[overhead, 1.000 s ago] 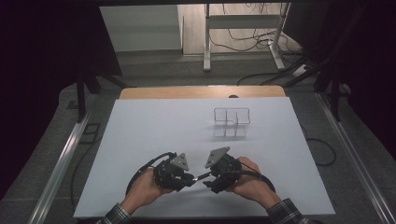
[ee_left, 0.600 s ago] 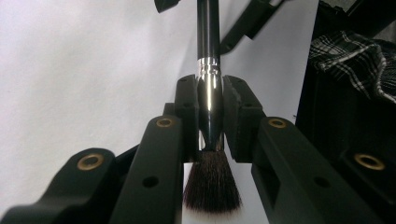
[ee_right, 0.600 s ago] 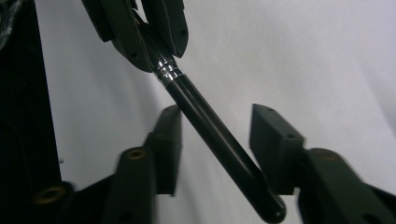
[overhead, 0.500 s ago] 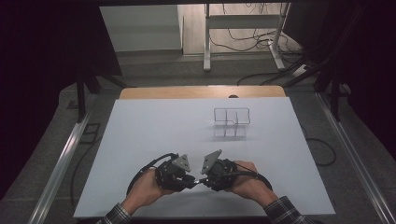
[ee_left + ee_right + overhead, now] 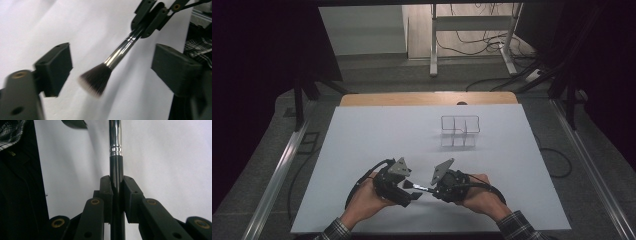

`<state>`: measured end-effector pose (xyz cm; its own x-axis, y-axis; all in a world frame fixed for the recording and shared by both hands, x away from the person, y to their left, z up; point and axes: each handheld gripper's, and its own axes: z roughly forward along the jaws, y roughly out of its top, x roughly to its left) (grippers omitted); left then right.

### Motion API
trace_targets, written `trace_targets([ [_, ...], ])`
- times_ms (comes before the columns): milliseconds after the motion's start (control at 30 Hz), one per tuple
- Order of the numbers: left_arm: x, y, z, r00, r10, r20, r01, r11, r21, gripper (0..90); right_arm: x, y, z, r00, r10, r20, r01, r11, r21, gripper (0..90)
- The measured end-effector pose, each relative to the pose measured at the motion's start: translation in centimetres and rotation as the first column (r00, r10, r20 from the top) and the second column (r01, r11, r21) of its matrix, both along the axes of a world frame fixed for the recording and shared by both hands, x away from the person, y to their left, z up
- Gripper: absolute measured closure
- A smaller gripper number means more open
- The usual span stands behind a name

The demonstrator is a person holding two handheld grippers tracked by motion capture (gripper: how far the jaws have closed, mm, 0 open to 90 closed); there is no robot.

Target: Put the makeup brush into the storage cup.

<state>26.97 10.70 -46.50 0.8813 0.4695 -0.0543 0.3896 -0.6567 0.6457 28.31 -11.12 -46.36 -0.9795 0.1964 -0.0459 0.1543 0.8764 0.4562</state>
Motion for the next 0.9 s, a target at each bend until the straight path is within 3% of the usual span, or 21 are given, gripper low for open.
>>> trace_targets([
  [33, -0.1, 0.0, -0.1, 0.9993, 0.037, -0.003, -0.037, 0.9988, -0.031, 12.7, 0.0, -0.1, 0.0, 1.0000, -0.008, 0.000, 0.008, 1.000, 0.002, 78.7],
  [133, 0.0, 0.5, -0.1, 0.9977, 0.068, -0.001, -0.068, 0.9973, -0.029, 7.0, 0.2, -0.5, 0.0, 0.9994, -0.032, 0.011, 0.032, 0.999, 0.002, 78.8],
  [367, 0.0, 1.3, -0.2, 0.9956, 0.093, 0.014, -0.092, 0.9952, -0.032, 3.8, 0.4, -1.2, 0.0, 0.9970, -0.073, 0.028, 0.072, 0.997, 0.016, 78.7],
  [467, 0.2, 1.7, -0.6, 0.9951, 0.097, 0.021, -0.095, 0.9933, -0.065, 2.7, 0.5, -1.6, 0.0, 0.9928, -0.114, 0.036, 0.114, 0.993, 0.025, 78.7],
  [567, 0.2, 1.8, -0.7, 0.9952, 0.096, 0.018, -0.095, 0.9931, -0.070, 2.8, 0.6, -1.8, 0.1, 0.9904, -0.131, 0.045, 0.130, 0.991, 0.025, 78.7],
  [600, 0.3, 2.0, -0.8, 0.9951, 0.099, -0.003, -0.099, 0.9917, -0.082, 2.4, 0.7, -2.1, 0.2, 0.9865, -0.156, 0.050, 0.154, 0.988, 0.033, 78.7],
  [733, 0.5, 2.4, -1.1, 0.9943, 0.104, -0.021, -0.106, 0.9913, -0.078, 2.3, 0.8, -2.6, 0.3, 0.9792, -0.193, 0.063, 0.190, 0.981, 0.043, 78.6],
  [800, 0.6, 2.7, -1.3, 0.9906, 0.125, -0.056, -0.131, 0.9837, -0.123, 2.1, 0.8, -2.8, 0.4, 0.9752, -0.209, 0.073, 0.205, 0.977, 0.055, 78.6],
  [900, 0.7, 3.0, -1.4, 0.9900, 0.121, -0.073, -0.130, 0.9810, -0.144, 2.0, 0.8, -3.0, 0.5, 0.9725, -0.220, 0.077, 0.215, 0.974, 0.069, 78.5],
])
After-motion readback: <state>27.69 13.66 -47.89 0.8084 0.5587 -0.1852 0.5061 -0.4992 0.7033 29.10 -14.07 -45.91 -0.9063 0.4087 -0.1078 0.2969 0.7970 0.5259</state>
